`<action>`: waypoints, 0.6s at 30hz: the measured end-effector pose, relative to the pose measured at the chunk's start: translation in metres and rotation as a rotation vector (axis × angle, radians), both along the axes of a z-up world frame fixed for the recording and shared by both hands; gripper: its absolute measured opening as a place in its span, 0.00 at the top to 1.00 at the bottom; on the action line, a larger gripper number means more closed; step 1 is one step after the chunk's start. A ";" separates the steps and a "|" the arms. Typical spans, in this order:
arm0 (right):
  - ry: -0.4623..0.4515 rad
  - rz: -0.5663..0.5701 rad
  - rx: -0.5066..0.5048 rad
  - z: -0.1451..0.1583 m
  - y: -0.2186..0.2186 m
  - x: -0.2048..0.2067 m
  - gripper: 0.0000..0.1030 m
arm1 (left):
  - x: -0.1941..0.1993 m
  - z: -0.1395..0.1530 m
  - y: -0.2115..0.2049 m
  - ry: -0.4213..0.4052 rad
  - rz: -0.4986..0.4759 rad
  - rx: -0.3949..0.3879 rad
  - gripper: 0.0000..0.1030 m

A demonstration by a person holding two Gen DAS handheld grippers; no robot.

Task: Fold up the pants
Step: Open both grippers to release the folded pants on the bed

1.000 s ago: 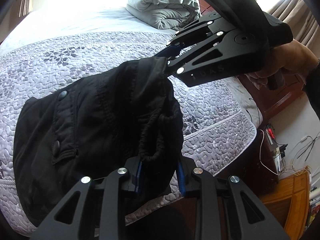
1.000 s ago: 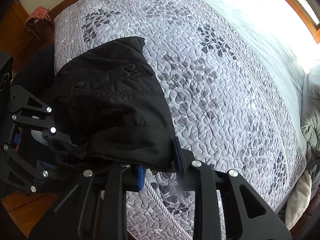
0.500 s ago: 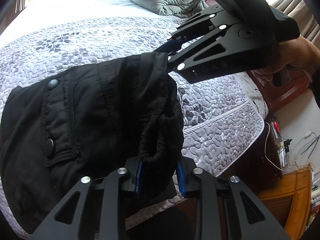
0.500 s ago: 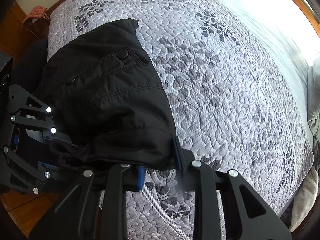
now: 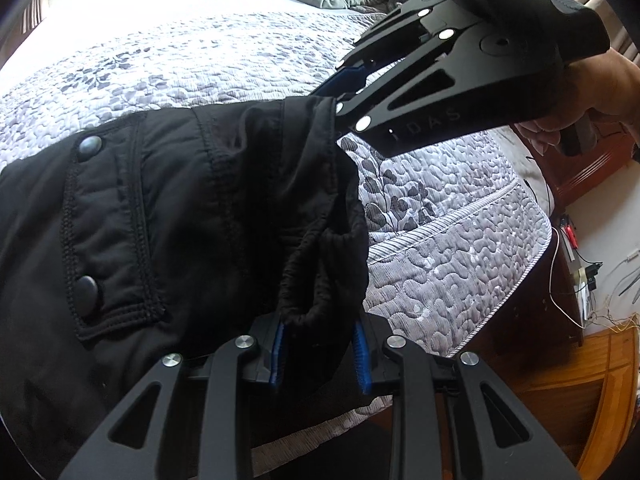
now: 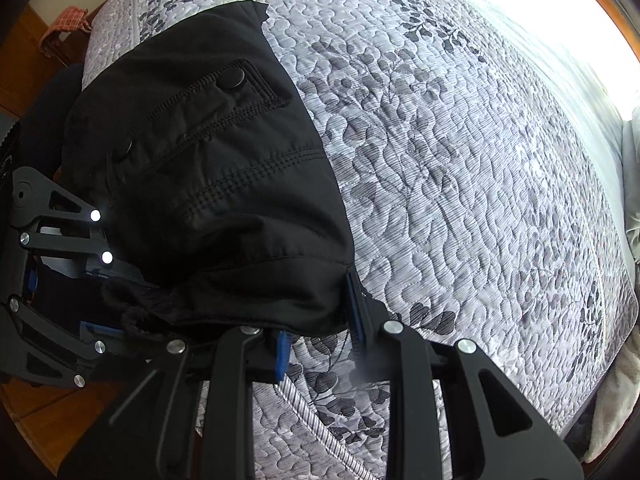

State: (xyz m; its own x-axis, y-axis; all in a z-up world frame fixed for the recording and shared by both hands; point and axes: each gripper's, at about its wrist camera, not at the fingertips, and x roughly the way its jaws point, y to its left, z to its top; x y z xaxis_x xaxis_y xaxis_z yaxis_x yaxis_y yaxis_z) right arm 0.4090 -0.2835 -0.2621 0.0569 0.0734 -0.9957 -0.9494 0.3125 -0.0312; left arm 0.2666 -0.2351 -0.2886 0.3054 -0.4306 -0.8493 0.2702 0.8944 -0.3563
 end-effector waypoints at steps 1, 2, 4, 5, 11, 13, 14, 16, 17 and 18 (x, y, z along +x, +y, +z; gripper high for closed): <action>-0.001 -0.001 -0.002 -0.002 -0.001 0.000 0.77 | 0.000 -0.002 0.000 0.000 0.000 0.002 0.73; -0.003 -0.002 -0.005 -0.004 -0.002 0.000 0.77 | 0.000 -0.003 -0.001 -0.001 0.000 0.004 0.73; -0.010 -0.002 -0.009 -0.007 -0.003 -0.001 0.77 | -0.001 -0.005 -0.002 -0.004 -0.001 0.009 0.73; -0.019 -0.002 -0.013 -0.008 -0.003 -0.002 0.77 | -0.002 -0.007 -0.002 -0.007 -0.001 0.011 0.73; -0.052 -0.037 -0.028 -0.007 -0.013 -0.004 0.67 | -0.003 -0.011 -0.002 -0.014 -0.009 0.010 0.73; -0.062 -0.082 -0.035 -0.002 -0.024 -0.001 0.66 | -0.004 -0.011 -0.001 -0.013 -0.017 0.000 0.73; -0.058 -0.125 -0.026 0.002 -0.031 0.003 0.65 | -0.004 -0.010 0.000 -0.010 -0.027 -0.021 0.67; -0.056 -0.242 0.009 0.015 -0.047 0.011 0.65 | -0.005 -0.003 0.010 0.006 -0.056 -0.137 0.51; -0.045 -0.313 0.050 0.024 -0.056 0.014 0.65 | -0.007 0.003 0.016 0.008 -0.063 -0.200 0.41; -0.035 -0.381 0.109 0.035 -0.064 0.016 0.65 | -0.010 0.010 0.024 0.004 -0.071 -0.260 0.37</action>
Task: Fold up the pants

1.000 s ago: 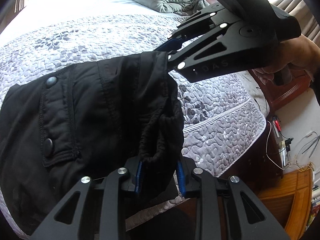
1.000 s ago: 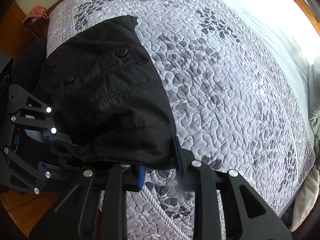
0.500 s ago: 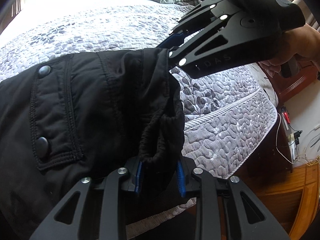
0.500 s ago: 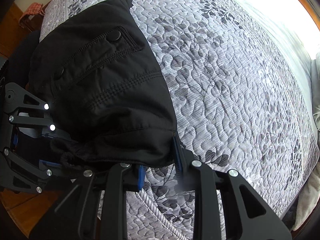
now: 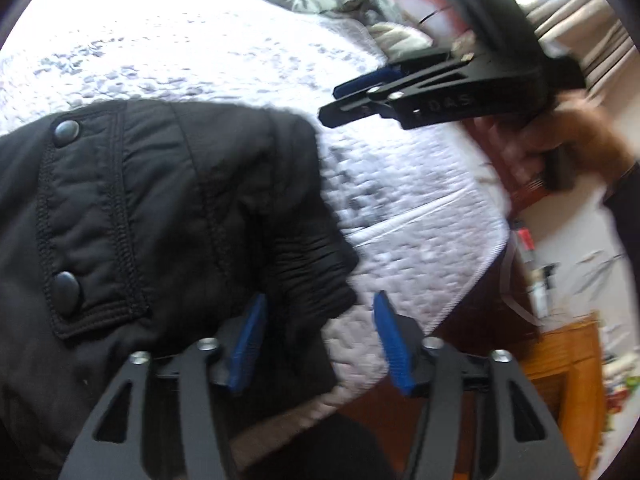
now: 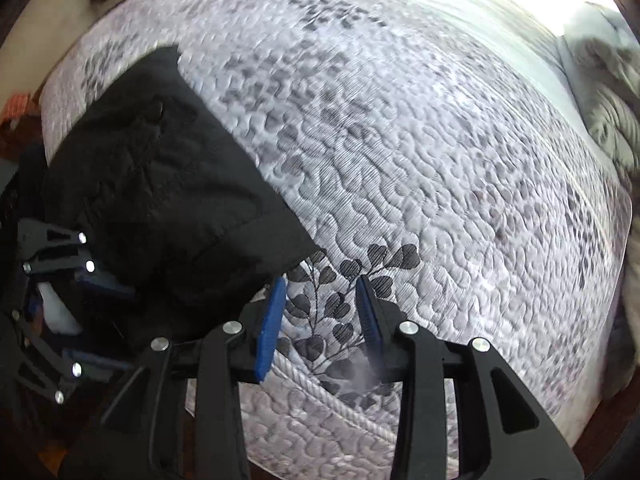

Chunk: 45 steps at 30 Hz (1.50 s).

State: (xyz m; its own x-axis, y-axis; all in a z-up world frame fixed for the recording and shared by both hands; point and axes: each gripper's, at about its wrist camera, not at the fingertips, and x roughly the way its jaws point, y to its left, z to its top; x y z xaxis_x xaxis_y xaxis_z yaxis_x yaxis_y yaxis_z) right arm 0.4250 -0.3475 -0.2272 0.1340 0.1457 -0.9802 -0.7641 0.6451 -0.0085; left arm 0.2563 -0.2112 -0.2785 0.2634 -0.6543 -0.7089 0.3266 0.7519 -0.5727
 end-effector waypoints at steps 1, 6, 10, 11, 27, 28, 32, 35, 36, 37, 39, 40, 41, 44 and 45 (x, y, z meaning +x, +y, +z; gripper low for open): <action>0.006 -0.052 0.064 0.009 -0.006 -0.001 0.64 | -0.004 0.008 0.008 -0.008 -0.005 -0.042 0.31; 0.050 -0.171 0.342 0.018 -0.003 -0.017 0.63 | -0.021 0.035 0.063 -0.048 0.046 -0.120 0.21; 0.105 -0.276 0.469 -0.016 0.012 -0.018 0.63 | -0.026 0.035 0.112 -0.064 0.146 -0.079 0.20; 0.117 -0.309 0.474 -0.026 0.010 -0.023 0.64 | -0.026 0.032 0.125 -0.052 0.171 -0.073 0.20; 0.039 -0.518 0.535 -0.033 -0.001 -0.131 0.62 | -0.035 0.004 0.221 -0.021 0.342 -0.129 0.15; 0.051 -0.537 0.507 -0.045 0.001 -0.135 0.63 | -0.038 0.003 0.220 -0.009 0.347 -0.128 0.15; 0.032 -0.587 0.428 -0.084 -0.004 -0.152 0.70 | -0.035 -0.011 0.223 0.045 0.347 -0.163 0.14; 0.070 -0.627 0.457 -0.076 -0.014 -0.154 0.69 | -0.038 -0.005 0.225 0.037 0.340 -0.164 0.14; 0.071 -0.637 0.485 -0.066 -0.017 -0.153 0.69 | -0.039 -0.002 0.228 0.027 0.337 -0.171 0.14; 0.050 -0.645 0.508 -0.054 -0.020 -0.151 0.65 | -0.041 0.002 0.232 0.010 0.338 -0.172 0.14; 0.011 -0.670 0.548 -0.037 -0.022 -0.137 0.60 | -0.041 0.007 0.242 -0.006 0.352 -0.171 0.13; 0.014 -0.687 0.568 -0.035 -0.022 -0.127 0.60 | -0.040 0.008 0.246 -0.004 0.360 -0.171 0.13; 0.023 -0.703 0.588 -0.035 -0.021 -0.115 0.60 | -0.038 0.008 0.250 0.000 0.368 -0.166 0.13; 0.060 -0.749 0.651 -0.045 -0.017 -0.076 0.60 | -0.034 0.007 0.264 0.015 0.396 -0.151 0.13; 0.079 -0.760 0.675 -0.051 -0.016 -0.065 0.60 | -0.032 0.007 0.269 0.022 0.402 -0.145 0.12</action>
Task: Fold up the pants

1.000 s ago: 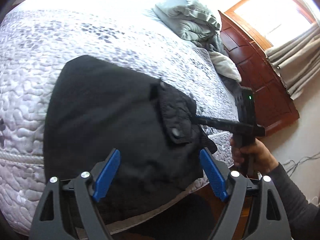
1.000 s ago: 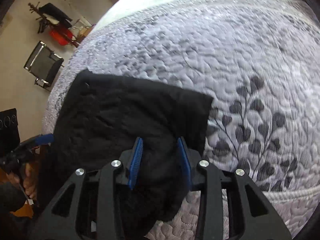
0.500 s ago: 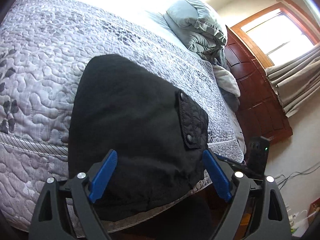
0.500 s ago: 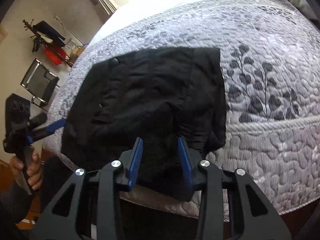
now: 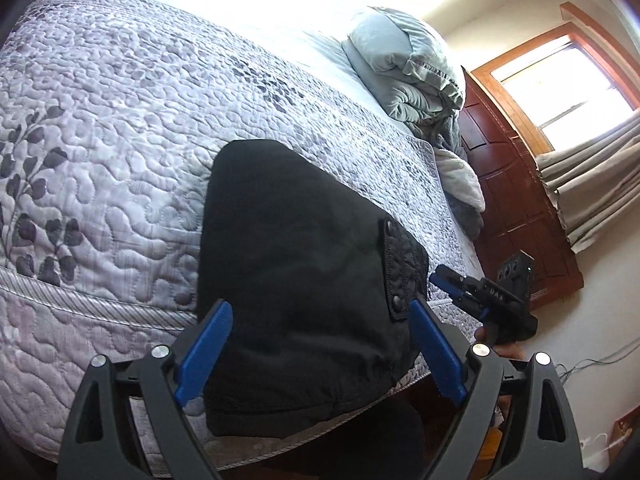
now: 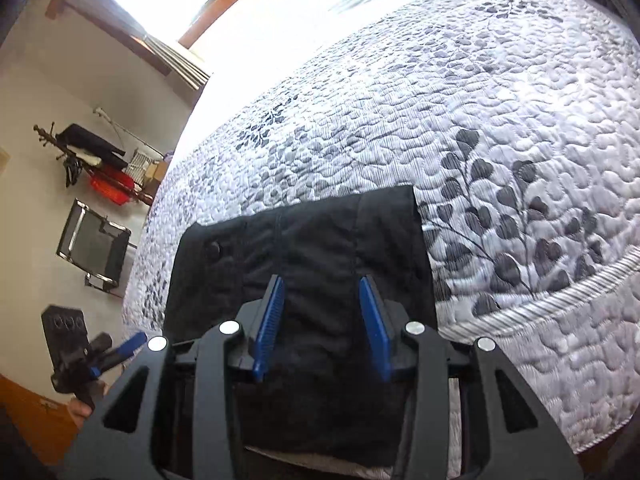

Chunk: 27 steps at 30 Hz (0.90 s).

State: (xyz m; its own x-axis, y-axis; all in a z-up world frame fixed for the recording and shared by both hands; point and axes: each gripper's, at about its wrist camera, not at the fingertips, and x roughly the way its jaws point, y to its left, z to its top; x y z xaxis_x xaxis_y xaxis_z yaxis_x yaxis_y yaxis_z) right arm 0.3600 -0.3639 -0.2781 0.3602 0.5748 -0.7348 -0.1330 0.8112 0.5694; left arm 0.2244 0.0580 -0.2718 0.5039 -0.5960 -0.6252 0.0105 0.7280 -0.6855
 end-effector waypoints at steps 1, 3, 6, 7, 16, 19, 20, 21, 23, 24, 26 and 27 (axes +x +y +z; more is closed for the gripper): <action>0.016 0.003 0.024 -0.007 0.002 0.011 0.60 | 0.002 -0.001 0.005 0.008 0.005 0.005 0.11; 0.066 -0.005 -0.010 -0.026 0.002 0.028 0.64 | 0.006 -0.006 0.015 0.025 0.011 0.025 0.10; 0.131 -0.009 -0.011 -0.051 -0.009 0.037 0.83 | 0.018 -0.016 0.029 0.061 0.000 0.059 0.10; 0.149 -0.022 0.008 -0.053 -0.019 0.035 0.81 | 0.024 -0.021 0.034 0.081 -0.011 0.060 0.09; 0.351 -0.063 0.333 -0.063 -0.105 -0.005 0.07 | 0.067 -0.055 0.068 0.192 -0.089 -0.112 0.09; 0.397 0.018 0.371 -0.071 -0.098 -0.005 0.05 | 0.080 -0.067 0.055 0.222 -0.172 -0.146 0.09; 0.416 0.040 0.371 -0.074 -0.093 -0.004 0.05 | 0.083 -0.070 0.051 0.234 -0.195 -0.154 0.09; 0.439 0.065 0.371 -0.078 -0.086 -0.002 0.05 | 0.087 -0.075 0.049 0.248 -0.220 -0.167 0.09; 0.472 0.105 0.377 -0.085 -0.075 0.002 0.03 | 0.093 -0.083 0.048 0.280 -0.247 -0.185 0.07; 0.485 0.120 0.374 -0.088 -0.071 0.003 0.03 | 0.095 -0.087 0.050 0.292 -0.249 -0.191 0.06; 0.511 0.136 0.377 -0.096 -0.065 0.004 0.03 | 0.100 -0.097 0.057 0.324 -0.238 -0.209 0.04; 0.523 0.142 0.378 -0.099 -0.062 0.005 0.03 | 0.102 -0.101 0.060 0.337 -0.232 -0.230 0.04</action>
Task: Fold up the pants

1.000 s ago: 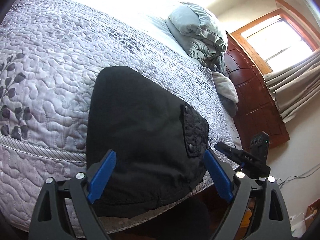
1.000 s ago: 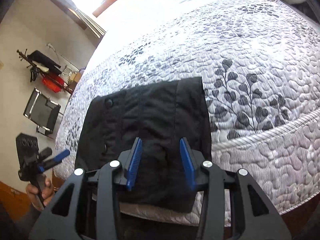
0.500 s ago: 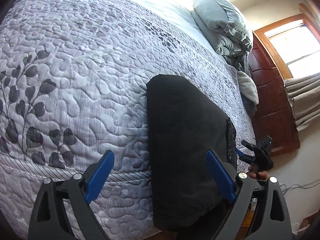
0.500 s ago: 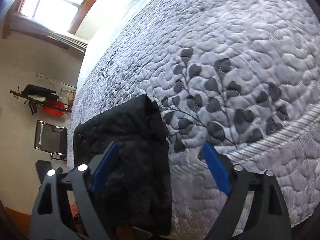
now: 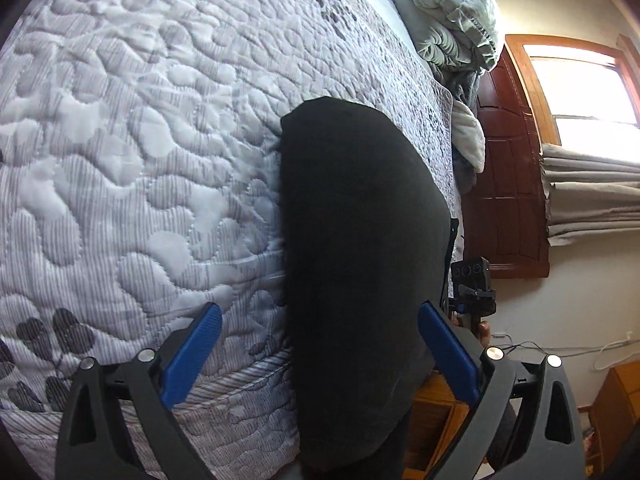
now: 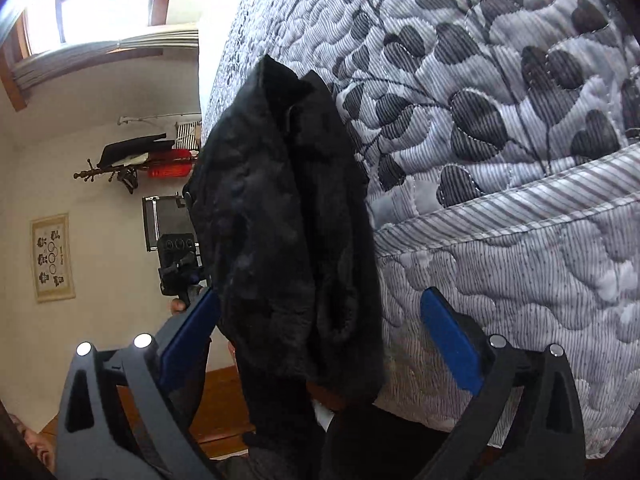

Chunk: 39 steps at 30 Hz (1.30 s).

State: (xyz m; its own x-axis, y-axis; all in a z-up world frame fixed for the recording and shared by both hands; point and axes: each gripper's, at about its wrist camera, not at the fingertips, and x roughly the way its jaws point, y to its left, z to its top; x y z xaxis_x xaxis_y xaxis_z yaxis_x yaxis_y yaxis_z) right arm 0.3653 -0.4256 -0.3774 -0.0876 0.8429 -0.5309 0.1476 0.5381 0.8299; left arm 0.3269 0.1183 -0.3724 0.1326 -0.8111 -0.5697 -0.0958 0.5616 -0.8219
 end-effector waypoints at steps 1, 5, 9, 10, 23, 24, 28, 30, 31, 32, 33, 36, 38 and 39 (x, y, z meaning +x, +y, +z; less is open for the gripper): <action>0.001 0.004 0.002 0.000 0.002 0.001 0.03 | 0.001 -0.003 0.003 0.011 0.011 -0.026 0.04; -0.001 0.019 0.035 -0.003 0.013 0.009 0.03 | 0.007 -0.003 -0.004 0.000 -0.015 -0.065 0.04; 0.012 0.022 0.041 -0.008 0.024 0.018 0.02 | 0.014 -0.012 -0.019 0.022 -0.049 -0.072 0.04; 0.016 0.023 0.044 -0.008 0.023 0.018 0.02 | 0.017 -0.012 -0.024 0.025 -0.061 -0.078 0.04; -0.006 0.123 0.018 0.004 0.062 0.024 0.02 | 0.021 -0.017 -0.075 0.027 -0.118 -0.045 0.09; -0.015 0.116 0.023 0.006 0.062 0.024 0.02 | 0.020 -0.017 -0.077 0.029 -0.108 -0.023 0.13; -0.073 0.115 0.001 0.012 0.062 0.017 0.38 | 0.016 -0.017 -0.077 0.019 -0.091 -0.036 0.42; -0.104 0.113 0.001 0.021 0.063 0.015 0.46 | 0.013 -0.015 -0.076 0.011 -0.077 -0.037 0.51; -0.114 0.110 -0.001 0.023 0.064 0.014 0.49 | 0.012 -0.013 -0.076 0.004 -0.072 -0.032 0.55; -0.122 0.108 -0.004 0.026 0.066 0.014 0.51 | 0.011 -0.010 -0.077 0.000 -0.068 -0.025 0.58; -0.127 0.107 -0.005 0.028 0.069 0.013 0.52 | 0.012 -0.009 -0.078 -0.001 -0.064 -0.022 0.59; -0.137 0.097 -0.004 0.036 0.072 0.010 0.55 | 0.011 -0.001 -0.080 0.002 -0.056 -0.015 0.62; -0.148 0.093 -0.002 0.043 0.076 0.009 0.58 | 0.011 0.005 -0.078 -0.007 -0.055 -0.006 0.64; -0.154 0.093 0.000 0.045 0.076 0.005 0.58 | 0.011 0.008 -0.076 -0.008 -0.054 -0.002 0.65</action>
State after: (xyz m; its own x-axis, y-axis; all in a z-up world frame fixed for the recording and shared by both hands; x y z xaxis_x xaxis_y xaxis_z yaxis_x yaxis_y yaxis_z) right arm 0.3706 -0.3500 -0.3327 -0.0827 0.8350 -0.5441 -0.0318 0.5434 0.8388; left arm 0.3375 0.0421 -0.3642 0.0933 -0.8183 -0.5672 -0.0590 0.5642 -0.8235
